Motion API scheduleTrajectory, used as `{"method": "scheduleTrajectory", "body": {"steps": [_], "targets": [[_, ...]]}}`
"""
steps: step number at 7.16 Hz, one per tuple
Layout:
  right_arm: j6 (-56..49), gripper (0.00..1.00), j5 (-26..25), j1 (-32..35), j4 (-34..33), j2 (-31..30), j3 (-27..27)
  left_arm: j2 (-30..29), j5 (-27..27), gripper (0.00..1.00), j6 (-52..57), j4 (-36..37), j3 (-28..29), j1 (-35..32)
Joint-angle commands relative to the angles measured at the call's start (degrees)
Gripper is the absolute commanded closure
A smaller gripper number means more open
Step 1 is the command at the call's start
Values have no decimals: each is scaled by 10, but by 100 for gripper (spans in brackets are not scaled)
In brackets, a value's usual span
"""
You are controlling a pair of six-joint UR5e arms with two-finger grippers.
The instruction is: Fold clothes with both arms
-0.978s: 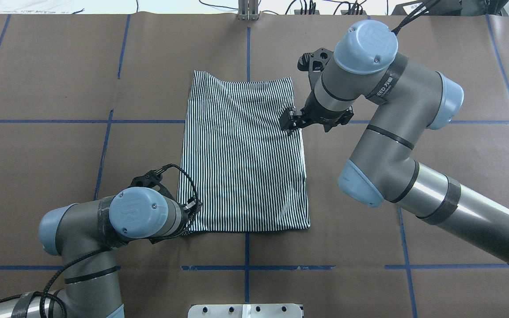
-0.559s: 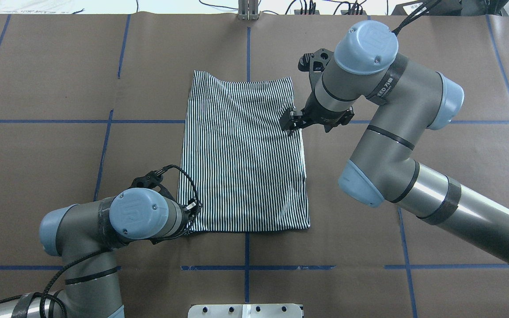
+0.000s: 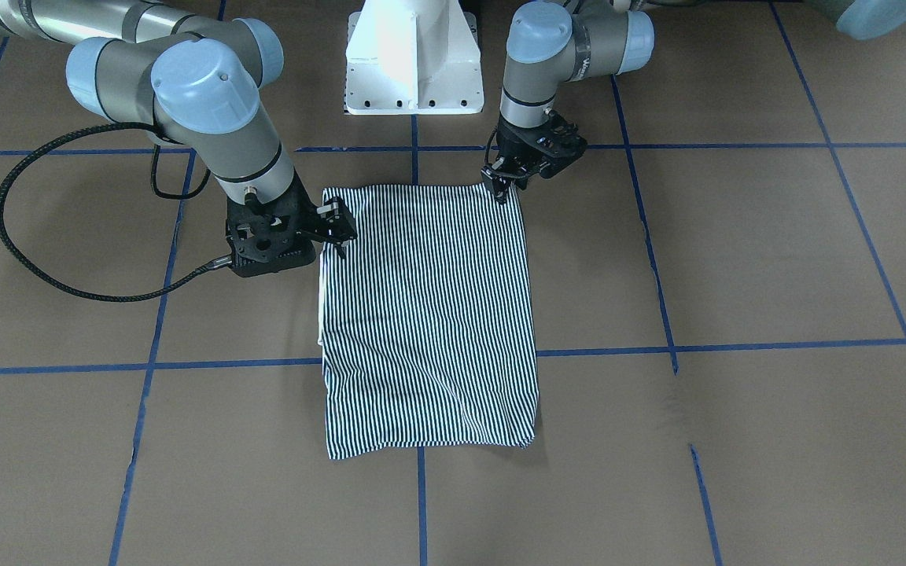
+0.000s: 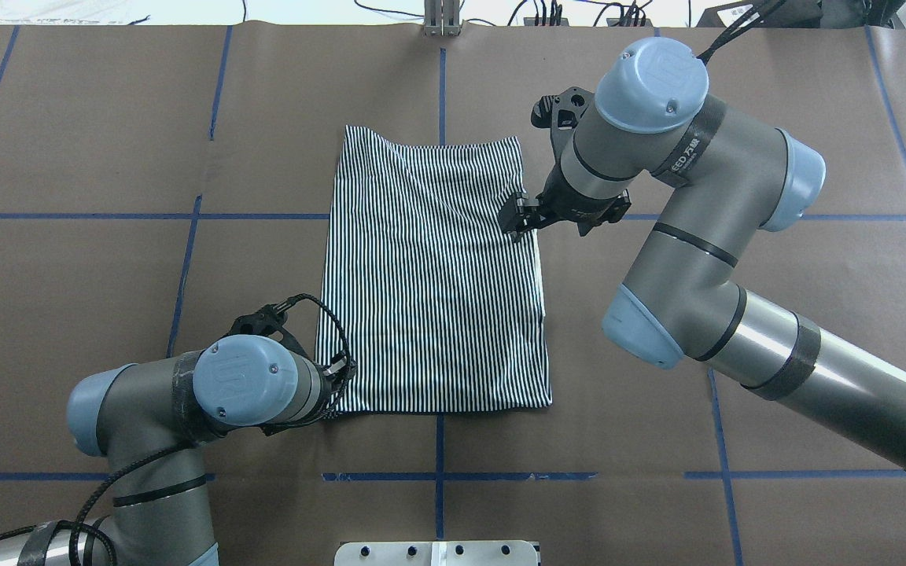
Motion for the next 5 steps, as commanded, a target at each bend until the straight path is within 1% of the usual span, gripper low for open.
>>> {"method": "scheduleTrajectory", "body": {"steps": [1,4,5], "targets": [[0,0,0,0,0,0,0,-2,0,19,2,10,-1,1],[0,0,0,0,0,0,0,-3,0,19,1,11,1,9],[0,0,0,0,0,0,0,-4,0,30,1,11,2,9]]}}
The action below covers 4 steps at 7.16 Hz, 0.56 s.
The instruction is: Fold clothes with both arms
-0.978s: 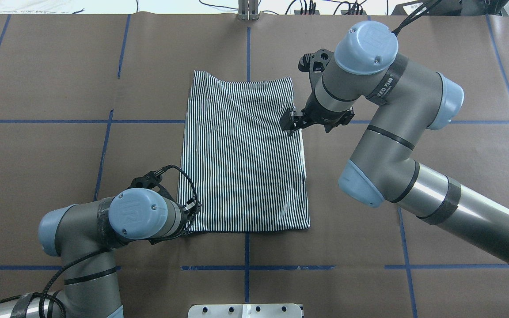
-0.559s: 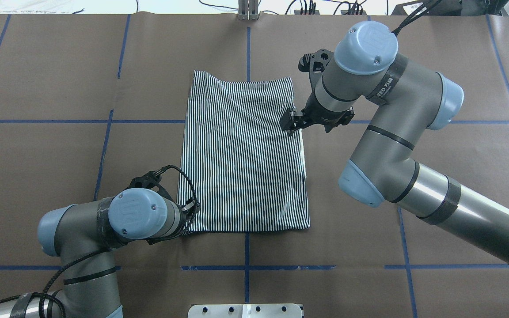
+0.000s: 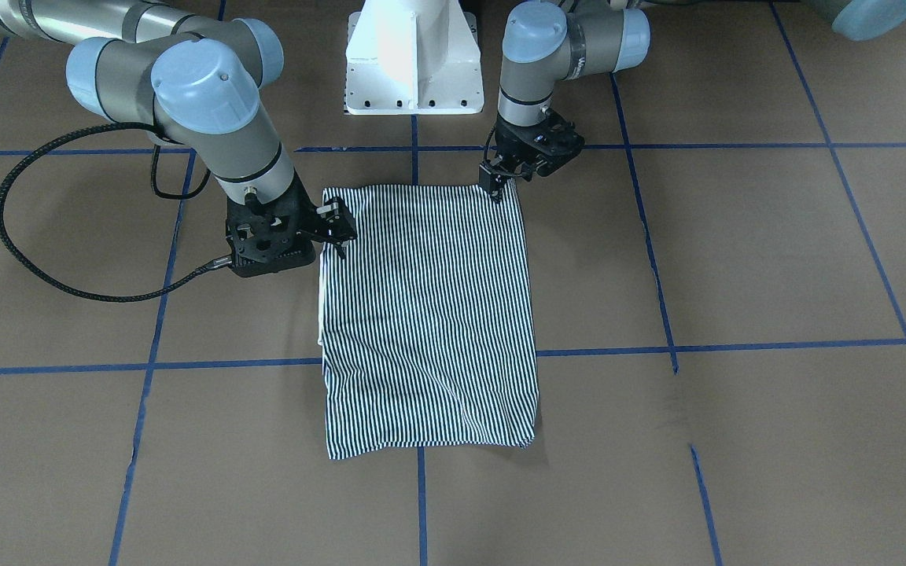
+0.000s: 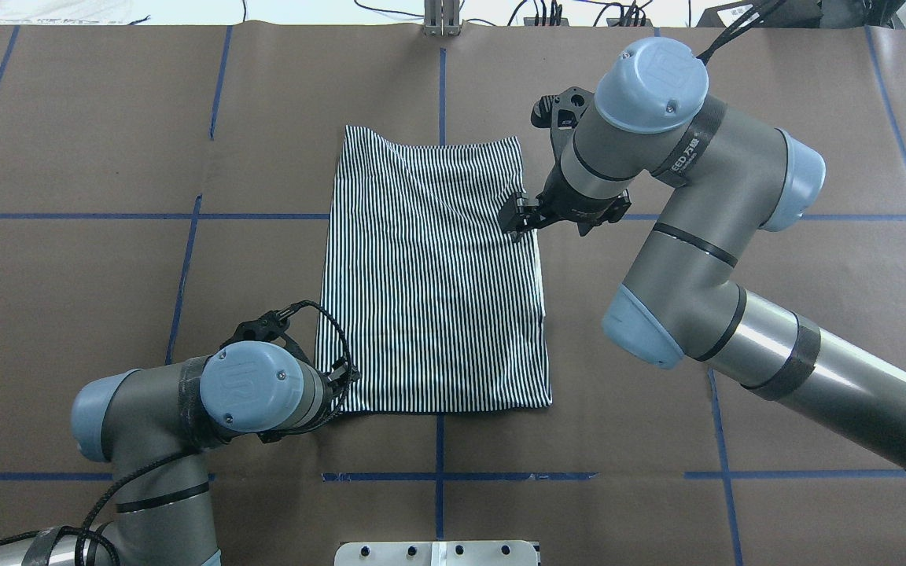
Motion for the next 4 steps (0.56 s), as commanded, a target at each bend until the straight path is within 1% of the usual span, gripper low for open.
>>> {"method": "scheduleTrajectory", "body": {"steps": [1,2,3,4], "targets": [[0,0,1,0,0,0,0,-3,0,56,-5,1,0,1],[0,0,1,0,0,1,1,-3,0,85,-6,3,-1,1],[0,0,1,0,0,1,1,-3,0,100,-4,3,-1,1],[0,0,1,0,0,1,1,-4,-1,100,-1,4,-1,1]]}}
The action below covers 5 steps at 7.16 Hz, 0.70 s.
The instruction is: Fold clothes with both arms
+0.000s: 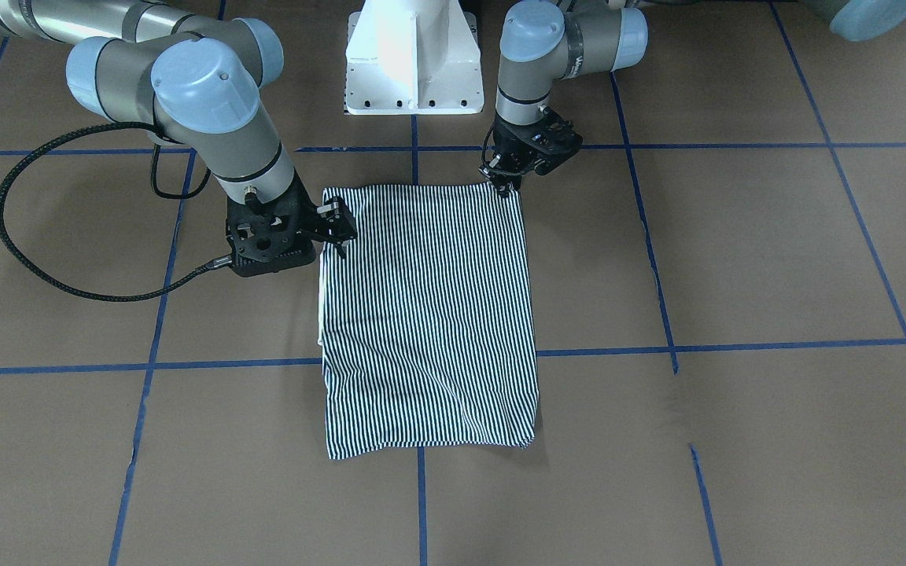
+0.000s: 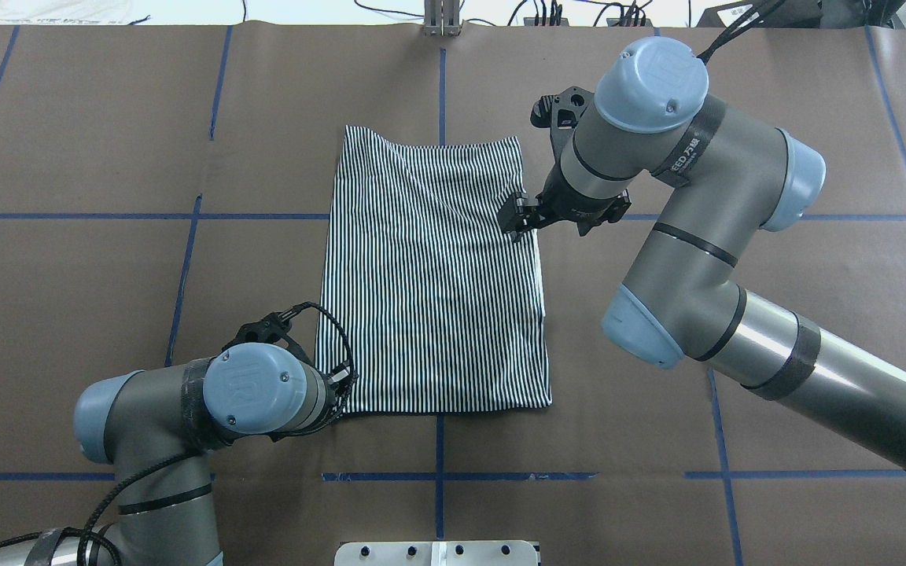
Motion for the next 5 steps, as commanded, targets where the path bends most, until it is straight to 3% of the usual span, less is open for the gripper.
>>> {"method": "scheduleTrajectory", "body": {"steps": [1,3,5], "targets": [[0,0,0,0,0,0,0,-2,-1,100,3,1,-2,0],[19,0,1,-3,0,-3,6,3,-2,100,15,33,-40,-1],[205,0,-1,-57,1,-20,54,5,-2,100,47,49,-57,0]]}}
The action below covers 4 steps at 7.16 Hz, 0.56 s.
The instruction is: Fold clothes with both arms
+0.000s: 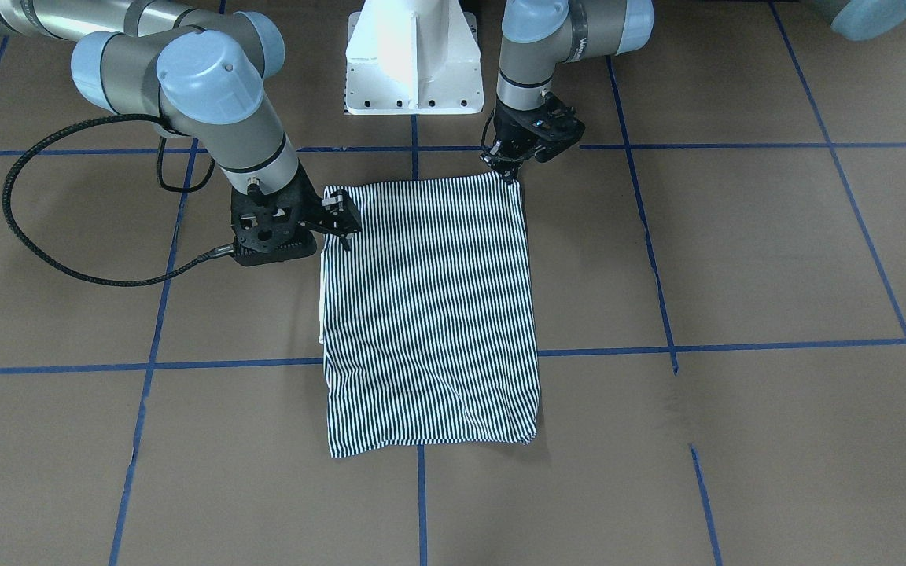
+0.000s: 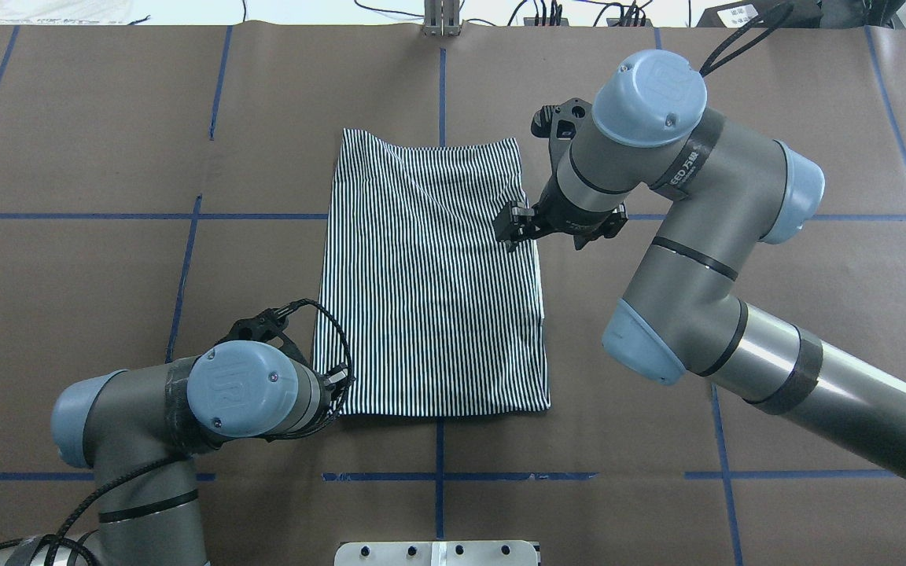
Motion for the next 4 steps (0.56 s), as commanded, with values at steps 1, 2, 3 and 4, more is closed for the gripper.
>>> {"method": "scheduleTrajectory", "body": {"steps": [1,2,3,4], "targets": [[220,0,-6,-57,1,-16,46,1,0,100,36,8,-9,1],[308,0,-41,-91,0,-21,60,1,0,100,38,8,-5,1],[396,0,-107,-140,-2,-20,63,1,1,100,38,8,-2,1],[491,0,-132,-168,-3,-20,60,1,1,100,38,7,-2,1]]}}
